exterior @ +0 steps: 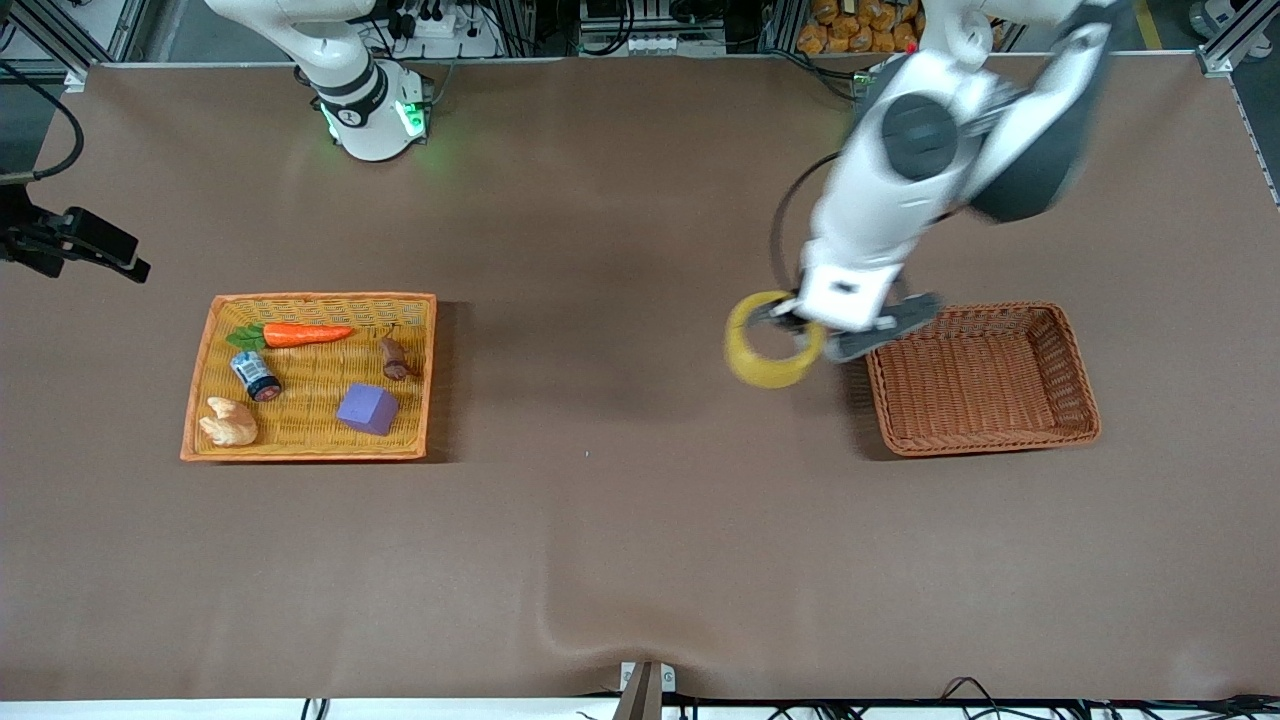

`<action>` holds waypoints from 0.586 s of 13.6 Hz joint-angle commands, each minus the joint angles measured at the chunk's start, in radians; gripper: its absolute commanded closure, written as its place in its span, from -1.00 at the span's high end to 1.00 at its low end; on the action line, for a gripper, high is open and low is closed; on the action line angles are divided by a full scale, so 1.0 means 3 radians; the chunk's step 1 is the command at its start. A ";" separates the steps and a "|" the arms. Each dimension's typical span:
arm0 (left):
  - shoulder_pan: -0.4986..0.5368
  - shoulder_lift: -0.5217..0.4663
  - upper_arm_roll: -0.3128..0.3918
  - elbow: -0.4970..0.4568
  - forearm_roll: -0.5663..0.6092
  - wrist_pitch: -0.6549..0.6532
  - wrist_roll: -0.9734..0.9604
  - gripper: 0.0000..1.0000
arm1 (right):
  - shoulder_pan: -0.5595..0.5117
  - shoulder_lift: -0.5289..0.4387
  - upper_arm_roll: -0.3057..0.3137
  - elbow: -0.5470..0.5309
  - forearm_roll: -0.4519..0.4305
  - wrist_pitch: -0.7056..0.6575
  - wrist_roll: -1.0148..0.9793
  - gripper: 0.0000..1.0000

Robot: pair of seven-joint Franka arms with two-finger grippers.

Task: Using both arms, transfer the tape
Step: 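Carry the tape with the left gripper over the wicker basket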

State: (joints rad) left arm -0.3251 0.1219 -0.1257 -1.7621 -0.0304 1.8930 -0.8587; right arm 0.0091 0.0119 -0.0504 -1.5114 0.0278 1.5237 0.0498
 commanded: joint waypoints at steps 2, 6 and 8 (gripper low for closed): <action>0.0612 -0.0258 -0.0041 -0.0298 -0.0134 -0.0123 0.0703 -1.00 | -0.0087 -0.0045 0.0081 -0.0014 -0.0067 -0.0159 -0.0008 1.00; 0.1190 -0.0166 -0.0036 -0.0476 -0.0139 -0.0072 0.1368 -1.00 | -0.0087 -0.0030 0.0081 -0.0009 -0.0093 -0.0160 -0.0002 1.00; 0.1435 -0.0069 -0.0036 -0.0614 -0.0139 0.0076 0.1593 -1.00 | -0.0102 -0.0030 0.0086 -0.0009 -0.0093 -0.0160 -0.0002 1.00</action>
State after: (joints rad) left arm 0.0435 0.0878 -0.1237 -1.9066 -0.0463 1.8721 -0.4450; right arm 0.0063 0.0099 -0.0478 -1.5121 0.0164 1.4834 0.0499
